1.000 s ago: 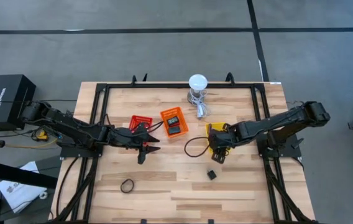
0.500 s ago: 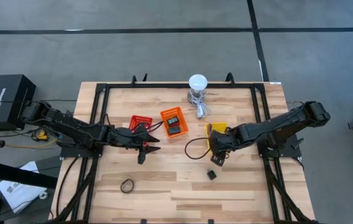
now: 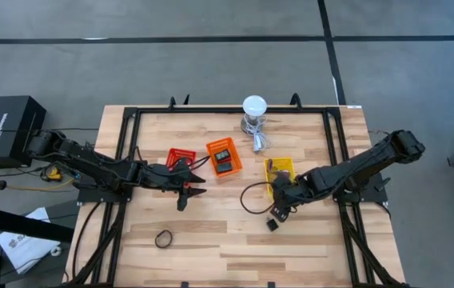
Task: Pick & Place Office items
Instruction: Put the black charger adapter into the red bin
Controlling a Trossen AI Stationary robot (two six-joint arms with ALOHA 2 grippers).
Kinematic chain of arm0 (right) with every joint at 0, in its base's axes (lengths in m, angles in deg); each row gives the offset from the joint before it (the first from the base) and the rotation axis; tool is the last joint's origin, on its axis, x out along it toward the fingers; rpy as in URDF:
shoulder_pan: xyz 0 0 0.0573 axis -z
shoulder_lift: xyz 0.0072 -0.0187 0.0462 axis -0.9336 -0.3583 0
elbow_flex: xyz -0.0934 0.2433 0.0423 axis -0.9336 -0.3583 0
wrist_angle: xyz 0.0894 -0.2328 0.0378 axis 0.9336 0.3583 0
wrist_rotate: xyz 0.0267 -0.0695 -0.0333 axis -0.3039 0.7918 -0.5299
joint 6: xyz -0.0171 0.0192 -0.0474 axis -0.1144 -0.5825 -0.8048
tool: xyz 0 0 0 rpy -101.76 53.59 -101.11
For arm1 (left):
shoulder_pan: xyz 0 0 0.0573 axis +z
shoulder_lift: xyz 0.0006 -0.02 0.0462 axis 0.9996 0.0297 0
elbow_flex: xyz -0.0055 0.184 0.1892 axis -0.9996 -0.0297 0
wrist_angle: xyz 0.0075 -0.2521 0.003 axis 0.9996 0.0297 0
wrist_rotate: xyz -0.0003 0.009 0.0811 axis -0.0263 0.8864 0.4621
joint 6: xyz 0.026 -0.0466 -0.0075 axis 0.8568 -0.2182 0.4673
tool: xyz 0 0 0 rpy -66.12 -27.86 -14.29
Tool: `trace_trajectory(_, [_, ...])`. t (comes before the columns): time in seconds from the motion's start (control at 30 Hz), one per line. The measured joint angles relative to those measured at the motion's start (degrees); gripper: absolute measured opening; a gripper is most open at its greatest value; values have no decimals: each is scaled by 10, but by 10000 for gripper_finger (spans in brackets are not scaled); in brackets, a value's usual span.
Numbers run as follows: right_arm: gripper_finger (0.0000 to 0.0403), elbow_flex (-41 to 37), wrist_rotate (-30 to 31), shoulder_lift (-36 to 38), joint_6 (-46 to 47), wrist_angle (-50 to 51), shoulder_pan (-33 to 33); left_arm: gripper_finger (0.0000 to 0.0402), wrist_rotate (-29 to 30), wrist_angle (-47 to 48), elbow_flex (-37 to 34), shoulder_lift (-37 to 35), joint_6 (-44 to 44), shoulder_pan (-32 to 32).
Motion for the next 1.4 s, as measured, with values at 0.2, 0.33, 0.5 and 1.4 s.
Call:
trace_trajectory(0.2, [214, 0, -11, 0, 95, -23, -42, 167, 0, 0, 0, 0, 0, 0])
trace_trajectory(0.33, [214, 0, -11, 0, 105, -43, -64, 167, 0, 0, 0, 0, 0, 0])
trace_trajectory(0.5, [214, 0, -11, 0, 124, -67, -79, 167, 0, -1, 0, 0, 0, 0])
trace_trajectory(1.4, [214, 44, -38, -103, 153, -112, -84, 167, 0, -12, 0, 0, 0, 0])
